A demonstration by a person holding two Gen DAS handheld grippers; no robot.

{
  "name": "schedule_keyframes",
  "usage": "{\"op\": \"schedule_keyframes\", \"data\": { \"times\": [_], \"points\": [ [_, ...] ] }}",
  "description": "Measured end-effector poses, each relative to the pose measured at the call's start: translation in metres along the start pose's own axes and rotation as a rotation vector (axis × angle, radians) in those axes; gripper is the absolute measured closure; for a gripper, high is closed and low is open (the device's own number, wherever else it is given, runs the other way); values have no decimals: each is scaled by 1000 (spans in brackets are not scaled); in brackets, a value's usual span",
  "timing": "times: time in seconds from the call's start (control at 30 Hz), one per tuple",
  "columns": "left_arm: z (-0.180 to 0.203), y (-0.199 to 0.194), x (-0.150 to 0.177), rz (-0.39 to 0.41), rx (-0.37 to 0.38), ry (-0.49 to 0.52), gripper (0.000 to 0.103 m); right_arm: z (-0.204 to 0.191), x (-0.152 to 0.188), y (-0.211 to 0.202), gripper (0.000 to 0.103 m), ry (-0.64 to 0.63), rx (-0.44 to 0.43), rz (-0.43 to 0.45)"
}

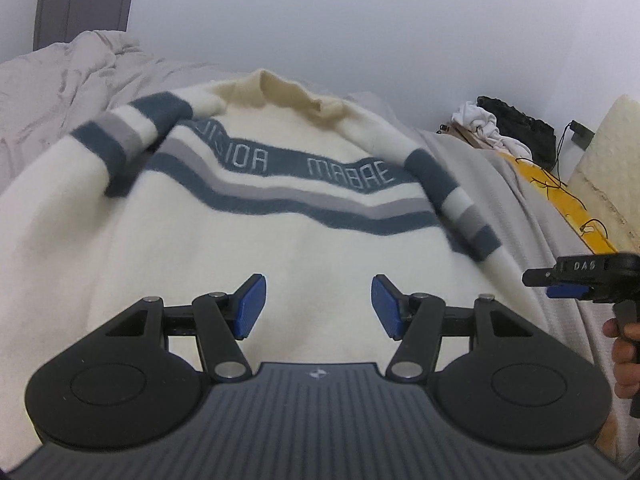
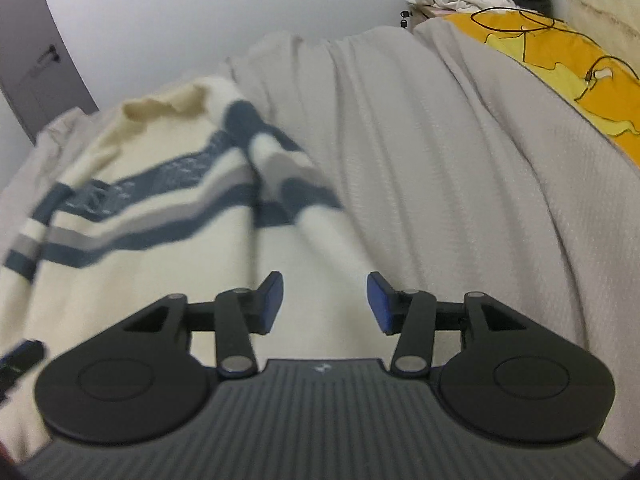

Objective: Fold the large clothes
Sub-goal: 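Open both grippers and release the sweater on the bed, then grasp the striped sleeve end with the right gripper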

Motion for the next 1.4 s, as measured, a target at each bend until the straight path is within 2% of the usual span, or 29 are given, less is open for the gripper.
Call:
{"op": "schedule_keyframes", "data": {
  "times": [0.03, 0.07, 0.3, 0.37, 0.47, 0.5, 0.6, 0.67, 0.73, 0.8, 0.9, 1.1, 1.17, 1.3, 1.4],
  "points": [
    [0, 4, -1, 2, 1, 0, 39, 3, 0, 6, 32, -26, 16, -6],
    [-1, 7, -2, 3, 4, -3, 39, 4, -1, 10, 31, -49, 29, -8],
    [-1, 30, -6, -8, 40, -41, 39, 18, 5, 40, 34, -170, 69, -58],
    [-2, 33, -8, -7, 45, -42, 39, 17, 7, 42, 41, -202, 46, -49],
    [-4, 37, -8, -5, 30, -37, 39, 18, 6, 44, 60, -183, 11, -50],
    [-5, 37, -7, -4, 24, -40, 39, 18, 6, 46, 72, -175, -2, -59],
    [-11, 38, -6, -1, 11, -64, 39, 13, 8, 49, 91, -189, 5, -78],
    [-15, 33, -6, 13, 10, -84, 39, 12, 3, 44, 93, -183, 24, -42],
    [-19, 28, -8, 25, 14, -99, 39, 16, -5, 34, 94, -124, 26, 3],
    [-22, 23, -8, 41, 12, -110, 39, 21, -19, 21, 94, -74, 17, 53],
    [-28, 19, -6, 46, 4, -108, 39, 22, -48, 9, 94, -158, 88, 121],
    [-40, 23, -8, 36, -2, -139, 39, 46, -148, -8, 94, -184, 200, 223],
    [-41, 28, -9, 37, 0, -136, 39, 52, -186, -3, 94, -208, 257, 245],
    [-45, 41, -10, 37, -18, -112, 39, 65, -242, 28, 94, -185, 298, 242],
    [-52, 58, -9, 14, -26, -122, 39, 73, -263, 70, 93, -185, 345, 210]
  ]
}}
Point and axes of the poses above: each gripper's, at about its wrist camera, not at the fingertips, and y roughly the way its jaws point, z to its right, x to its underside, the point moved 3 cm from there along y, roughly the way its jaws point, and after that the axes turned 4 degrees about -x, right-handed, at the moved point
